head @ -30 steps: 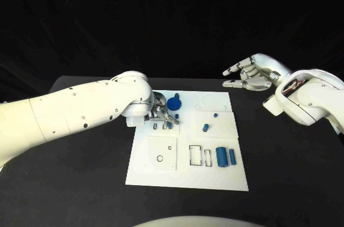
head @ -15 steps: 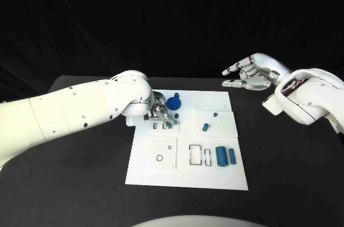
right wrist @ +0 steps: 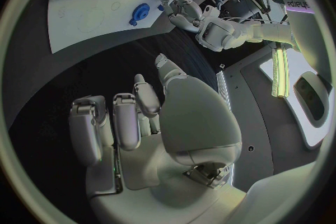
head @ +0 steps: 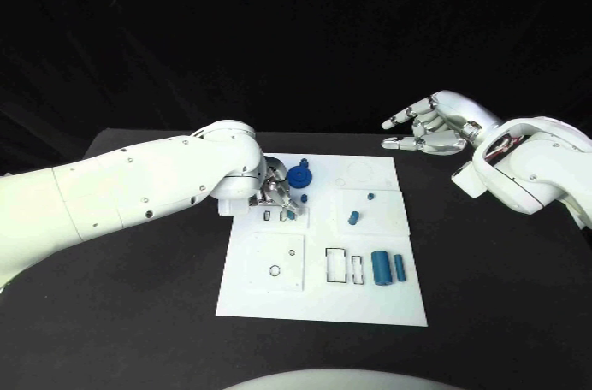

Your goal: Assemble the parts on the task board

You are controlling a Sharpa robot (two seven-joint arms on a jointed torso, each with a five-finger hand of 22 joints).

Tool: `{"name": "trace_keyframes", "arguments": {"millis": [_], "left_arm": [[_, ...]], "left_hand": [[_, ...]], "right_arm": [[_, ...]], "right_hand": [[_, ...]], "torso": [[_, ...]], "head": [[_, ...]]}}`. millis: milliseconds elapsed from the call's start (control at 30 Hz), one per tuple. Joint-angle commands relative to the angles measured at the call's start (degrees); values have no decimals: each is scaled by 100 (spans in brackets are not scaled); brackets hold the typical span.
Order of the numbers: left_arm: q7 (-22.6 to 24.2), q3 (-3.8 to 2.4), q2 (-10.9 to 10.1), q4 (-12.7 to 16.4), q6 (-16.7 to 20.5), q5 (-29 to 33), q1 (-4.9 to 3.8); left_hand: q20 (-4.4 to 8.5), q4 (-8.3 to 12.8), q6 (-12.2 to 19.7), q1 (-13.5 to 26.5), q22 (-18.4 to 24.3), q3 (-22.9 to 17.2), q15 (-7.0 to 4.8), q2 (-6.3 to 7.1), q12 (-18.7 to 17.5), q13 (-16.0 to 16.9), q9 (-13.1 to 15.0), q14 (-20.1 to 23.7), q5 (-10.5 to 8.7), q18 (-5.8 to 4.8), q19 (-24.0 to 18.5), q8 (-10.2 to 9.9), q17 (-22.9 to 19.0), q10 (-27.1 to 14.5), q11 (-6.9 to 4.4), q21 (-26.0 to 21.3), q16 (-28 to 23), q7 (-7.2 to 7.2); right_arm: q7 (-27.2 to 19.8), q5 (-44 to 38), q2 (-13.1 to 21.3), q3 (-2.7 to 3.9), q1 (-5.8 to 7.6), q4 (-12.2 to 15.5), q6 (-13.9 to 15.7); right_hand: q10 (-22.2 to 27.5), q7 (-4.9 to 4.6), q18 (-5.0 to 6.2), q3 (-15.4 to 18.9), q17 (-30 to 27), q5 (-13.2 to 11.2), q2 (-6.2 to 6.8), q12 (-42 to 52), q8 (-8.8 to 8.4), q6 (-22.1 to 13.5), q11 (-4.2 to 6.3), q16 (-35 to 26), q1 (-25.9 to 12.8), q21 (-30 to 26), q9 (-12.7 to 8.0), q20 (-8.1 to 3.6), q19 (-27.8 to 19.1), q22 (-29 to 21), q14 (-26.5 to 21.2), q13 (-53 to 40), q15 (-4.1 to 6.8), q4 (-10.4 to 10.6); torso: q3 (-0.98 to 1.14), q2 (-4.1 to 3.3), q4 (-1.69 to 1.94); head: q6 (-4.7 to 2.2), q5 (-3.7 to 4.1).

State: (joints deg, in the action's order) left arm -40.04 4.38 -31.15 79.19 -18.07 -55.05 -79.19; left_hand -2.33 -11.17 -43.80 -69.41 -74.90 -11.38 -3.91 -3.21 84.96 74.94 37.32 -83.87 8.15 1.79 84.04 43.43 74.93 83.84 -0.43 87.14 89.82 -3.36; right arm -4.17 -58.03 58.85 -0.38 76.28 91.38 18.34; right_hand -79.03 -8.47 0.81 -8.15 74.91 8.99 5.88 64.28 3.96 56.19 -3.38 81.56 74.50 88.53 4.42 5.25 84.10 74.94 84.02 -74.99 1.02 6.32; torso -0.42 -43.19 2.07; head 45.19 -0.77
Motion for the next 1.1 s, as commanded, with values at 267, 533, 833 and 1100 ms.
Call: {"name": "trace_keyframes", "arguments": {"millis": [267, 533, 833, 1100], "left_arm": [[-758, 5, 13, -2, -136, 21, 16], [-684, 6, -77, 78, 111, 179, 18], [-423, 4, -300, 339, 815, 277, 20], [-404, 3, -448, 503, 1226, 62, 73]], "left_hand": [[32, 289, 79, 278, -789, -1656, -25, 533, -58, 861, 84, -613, 541, -32, 322, -79, 1507, 127, -36, -22, 18, -11], [25, 764, 149, 645, -799, -2968, -19, 779, -90, 839, 296, -613, 1255, -32, 324, 88, 1507, 123, -16, -24, 18, -45], [13, 1021, 143, 786, -822, -3368, -11, 812, -63, 870, 426, -613, 1266, -36, 332, 219, 1507, 168, -15, -16, 18, -41], [16, 1079, 129, 802, -843, -3427, -16, 837, -63, 870, 454, -613, 1278, -40, 341, 251, 1507, 174, -22, -7, 18, -33]], "right_arm": [[2, -2, -7, 1, -2, 26, -105], [2, 2, -10, -1, -3, 17, -112], [8, 2, -25, -4, -6, -5, -124], [14, 2, -10, -6, -9, -8, -139]], "right_hand": [[21, 4, 18, 47, 348, 23, -31, -4, 7, 8, -1, -30, 18, -26, 9, 31, 305, 1122, 336, -42, -22, 8], [19, 4, 18, 54, 351, 23, -33, -2, 7, 9, -1, -29, 10, -26, 9, 31, 306, 1122, 337, -42, -22, 14], [19, 4, 19, 62, 351, 23, -32, -5, 7, 8, -2, -30, 4, -27, 9, 32, 304, 1119, 337, -39, -23, 19], [22, 4, 20, 71, 340, 21, -32, -11, 7, 8, -2, -38, -5, -29, 10, 32, 301, 1115, 335, -34, -23, 25]], "torso": [[1, 1, 2], [0, 0, 7], [6, 1, 12], [3, 3, 15]], "head": [[3, -2], [8, -2], [17, -23], [18, -31]]}}
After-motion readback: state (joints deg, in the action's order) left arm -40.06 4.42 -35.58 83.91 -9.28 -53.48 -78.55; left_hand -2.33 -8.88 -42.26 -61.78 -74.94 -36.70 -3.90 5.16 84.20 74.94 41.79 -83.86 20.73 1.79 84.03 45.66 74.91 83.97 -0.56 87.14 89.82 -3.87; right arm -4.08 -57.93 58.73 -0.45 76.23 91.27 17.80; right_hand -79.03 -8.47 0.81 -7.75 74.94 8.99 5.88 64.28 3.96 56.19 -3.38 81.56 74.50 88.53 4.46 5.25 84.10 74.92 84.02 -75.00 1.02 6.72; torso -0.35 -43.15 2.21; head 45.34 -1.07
